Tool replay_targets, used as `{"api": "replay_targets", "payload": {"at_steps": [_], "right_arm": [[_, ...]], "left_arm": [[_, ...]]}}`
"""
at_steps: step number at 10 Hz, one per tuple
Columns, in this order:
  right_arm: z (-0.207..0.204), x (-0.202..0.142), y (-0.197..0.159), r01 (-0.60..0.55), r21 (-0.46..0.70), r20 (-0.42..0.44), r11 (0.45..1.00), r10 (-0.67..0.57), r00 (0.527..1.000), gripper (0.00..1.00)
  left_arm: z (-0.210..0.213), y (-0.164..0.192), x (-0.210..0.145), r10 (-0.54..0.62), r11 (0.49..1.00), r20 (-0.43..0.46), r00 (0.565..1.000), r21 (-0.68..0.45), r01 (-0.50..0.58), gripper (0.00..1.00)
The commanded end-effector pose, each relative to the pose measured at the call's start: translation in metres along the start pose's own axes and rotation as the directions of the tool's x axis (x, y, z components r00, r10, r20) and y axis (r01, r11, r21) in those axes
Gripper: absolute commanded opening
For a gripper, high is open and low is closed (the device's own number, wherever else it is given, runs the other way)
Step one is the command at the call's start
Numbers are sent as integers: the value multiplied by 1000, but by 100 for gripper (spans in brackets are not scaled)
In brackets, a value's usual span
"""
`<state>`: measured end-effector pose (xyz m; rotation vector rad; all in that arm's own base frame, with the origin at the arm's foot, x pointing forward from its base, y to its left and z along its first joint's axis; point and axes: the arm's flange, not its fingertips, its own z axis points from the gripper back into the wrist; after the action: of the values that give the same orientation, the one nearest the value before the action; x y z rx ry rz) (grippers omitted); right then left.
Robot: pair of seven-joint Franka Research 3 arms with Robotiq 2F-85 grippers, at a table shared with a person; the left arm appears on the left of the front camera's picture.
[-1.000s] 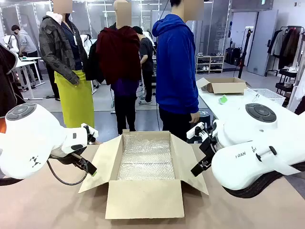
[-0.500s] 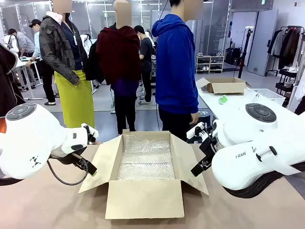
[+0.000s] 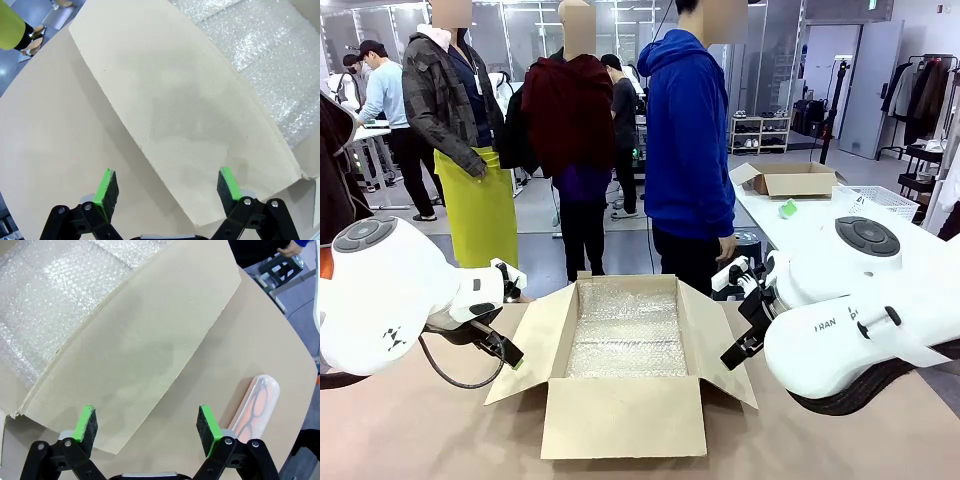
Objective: Pack the glasses set securely to prepare it for shipping.
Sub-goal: Place the Glasses case inside the Package Box.
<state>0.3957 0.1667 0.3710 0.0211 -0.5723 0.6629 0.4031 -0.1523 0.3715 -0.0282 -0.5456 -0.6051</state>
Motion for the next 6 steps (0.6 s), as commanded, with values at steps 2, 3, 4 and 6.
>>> {"api": "replay_targets", "payload": {"at_steps": [2,3,4,6], "right_arm": [[37,9,-11,39,-21,1,999,-39,999,100],[61,11,-24,80,-43,-19,996,-80,997,100],[81,11,-41,137,-37,-34,990,-138,990,100],[101,7,-71,250,-48,-85,967,-254,964,100]], "left_arm": [[43,10,13,-59,997,15,998,-46,60,100],[68,18,17,-90,994,10,996,-65,91,100],[93,26,18,-119,981,7,993,-151,119,100],[129,43,11,-197,943,8,980,-271,192,100]]}}
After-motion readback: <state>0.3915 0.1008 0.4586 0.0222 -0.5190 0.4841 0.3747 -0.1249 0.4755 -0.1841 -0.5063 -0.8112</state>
